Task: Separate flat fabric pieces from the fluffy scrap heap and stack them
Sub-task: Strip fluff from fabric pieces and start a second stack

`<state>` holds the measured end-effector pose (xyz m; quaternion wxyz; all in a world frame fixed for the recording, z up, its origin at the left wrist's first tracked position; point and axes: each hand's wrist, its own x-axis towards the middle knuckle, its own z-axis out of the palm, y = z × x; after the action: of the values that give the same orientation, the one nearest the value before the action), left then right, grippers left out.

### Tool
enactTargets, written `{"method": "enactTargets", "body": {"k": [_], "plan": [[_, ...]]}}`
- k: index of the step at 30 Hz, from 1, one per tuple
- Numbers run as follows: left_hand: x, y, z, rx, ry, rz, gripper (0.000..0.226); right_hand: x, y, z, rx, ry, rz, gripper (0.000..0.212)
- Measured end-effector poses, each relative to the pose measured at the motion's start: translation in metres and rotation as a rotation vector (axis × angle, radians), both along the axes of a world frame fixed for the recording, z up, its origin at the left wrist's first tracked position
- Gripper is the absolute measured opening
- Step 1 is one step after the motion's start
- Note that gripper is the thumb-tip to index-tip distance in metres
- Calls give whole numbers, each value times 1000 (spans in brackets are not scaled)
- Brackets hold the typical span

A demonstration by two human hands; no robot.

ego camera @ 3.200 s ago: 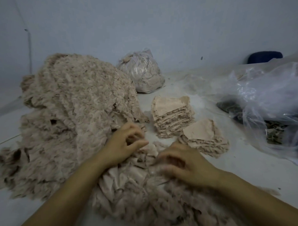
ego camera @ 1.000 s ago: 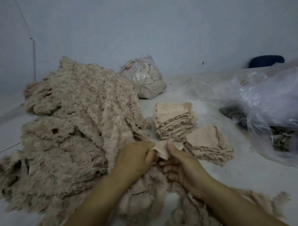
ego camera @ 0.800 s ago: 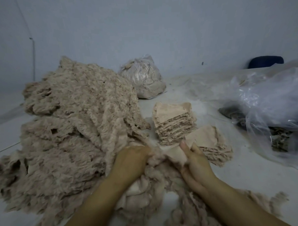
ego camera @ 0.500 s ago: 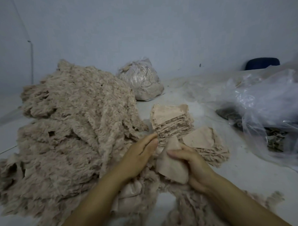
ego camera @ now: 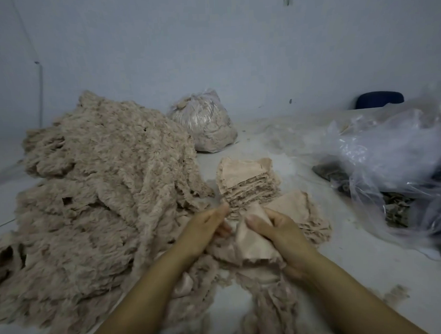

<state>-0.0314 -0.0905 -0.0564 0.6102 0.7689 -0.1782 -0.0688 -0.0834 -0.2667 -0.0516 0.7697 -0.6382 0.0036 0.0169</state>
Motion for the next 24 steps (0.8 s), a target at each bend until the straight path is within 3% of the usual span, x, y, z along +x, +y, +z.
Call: {"method": "enactTargets", "body": {"k": [2, 7, 10, 14, 18, 21, 24], "plan": [[-7, -15, 3, -73, 77, -171, 33, -1, 8, -1, 17, -34, -3, 35], [-6, -22, 1, -308, 157, 48, 26, 0, -3, 4, -119, -143, -252, 16], [-5, -18, 0, -319, 145, 67, 26, 3, -11, 1, -207, -178, -330, 23], [-4, -21, -1, -282, 74, 51, 36, 13, -17, 4, -202, -200, -431, 14], [13, -15, 0, -318, 129, 174, 26, 29, -33, 17, -187, -217, -577, 12], [23, -2, -2, -163, 5, 261, 27, 44, -56, 23, -351, -186, -619, 14], [19, 1, -2, 110, -134, 164, 37, 53, -70, 15, -653, -69, -583, 15]]}}
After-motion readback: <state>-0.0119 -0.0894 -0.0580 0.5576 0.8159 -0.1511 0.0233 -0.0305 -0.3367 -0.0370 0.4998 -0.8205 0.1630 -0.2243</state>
